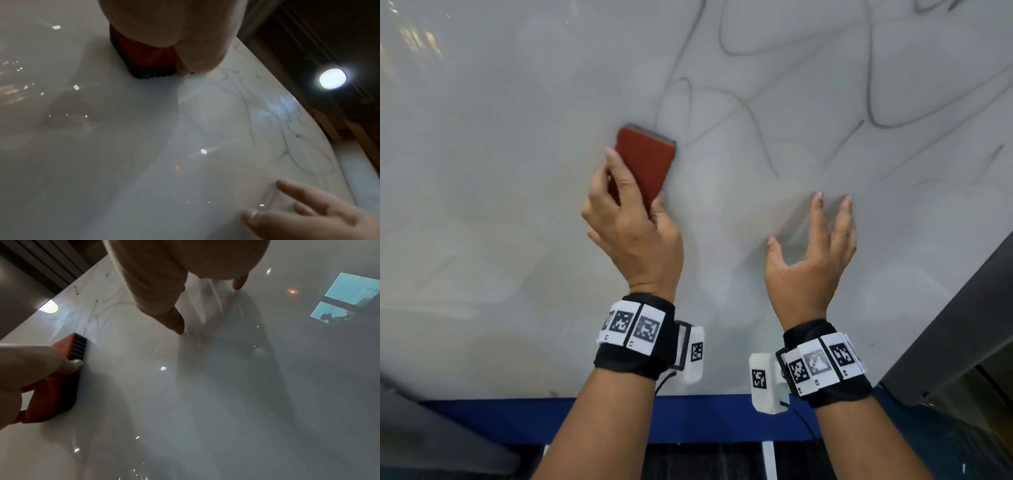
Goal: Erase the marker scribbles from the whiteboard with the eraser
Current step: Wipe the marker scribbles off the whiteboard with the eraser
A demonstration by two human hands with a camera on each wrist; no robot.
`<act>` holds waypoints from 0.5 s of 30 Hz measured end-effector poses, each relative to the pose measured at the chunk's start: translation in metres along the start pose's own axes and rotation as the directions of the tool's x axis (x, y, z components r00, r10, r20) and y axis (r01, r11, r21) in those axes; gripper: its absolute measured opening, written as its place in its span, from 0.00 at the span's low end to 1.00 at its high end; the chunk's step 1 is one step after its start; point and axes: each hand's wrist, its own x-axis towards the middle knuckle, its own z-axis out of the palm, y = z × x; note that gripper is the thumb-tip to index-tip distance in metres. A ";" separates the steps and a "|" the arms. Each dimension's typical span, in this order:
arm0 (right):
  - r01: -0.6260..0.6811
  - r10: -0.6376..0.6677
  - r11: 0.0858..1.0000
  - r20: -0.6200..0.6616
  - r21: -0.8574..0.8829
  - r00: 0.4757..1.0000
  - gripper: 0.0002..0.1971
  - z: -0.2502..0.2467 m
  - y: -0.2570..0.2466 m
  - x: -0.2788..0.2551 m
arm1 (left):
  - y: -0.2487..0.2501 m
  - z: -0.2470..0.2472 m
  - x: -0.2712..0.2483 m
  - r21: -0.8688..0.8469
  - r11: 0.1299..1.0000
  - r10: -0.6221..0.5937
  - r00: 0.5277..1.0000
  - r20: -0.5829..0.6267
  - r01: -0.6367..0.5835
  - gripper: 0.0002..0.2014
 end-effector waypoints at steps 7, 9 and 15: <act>-0.005 0.005 1.000 0.016 -0.021 1.000 0.40 -0.001 0.002 -0.001 | 0.013 0.005 -0.019 0.043 0.964 0.254 0.959 0.122 -0.261 0.36; 0.001 0.000 1.000 0.018 -0.024 1.000 0.40 -0.002 0.002 0.000 | 0.007 0.005 -0.014 0.026 0.987 0.157 0.984 0.084 -0.160 0.36; 0.010 -0.008 0.999 0.038 -0.049 0.999 0.40 -0.005 0.002 0.000 | 0.026 0.006 -0.012 -0.055 0.997 -0.052 0.998 0.036 0.054 0.38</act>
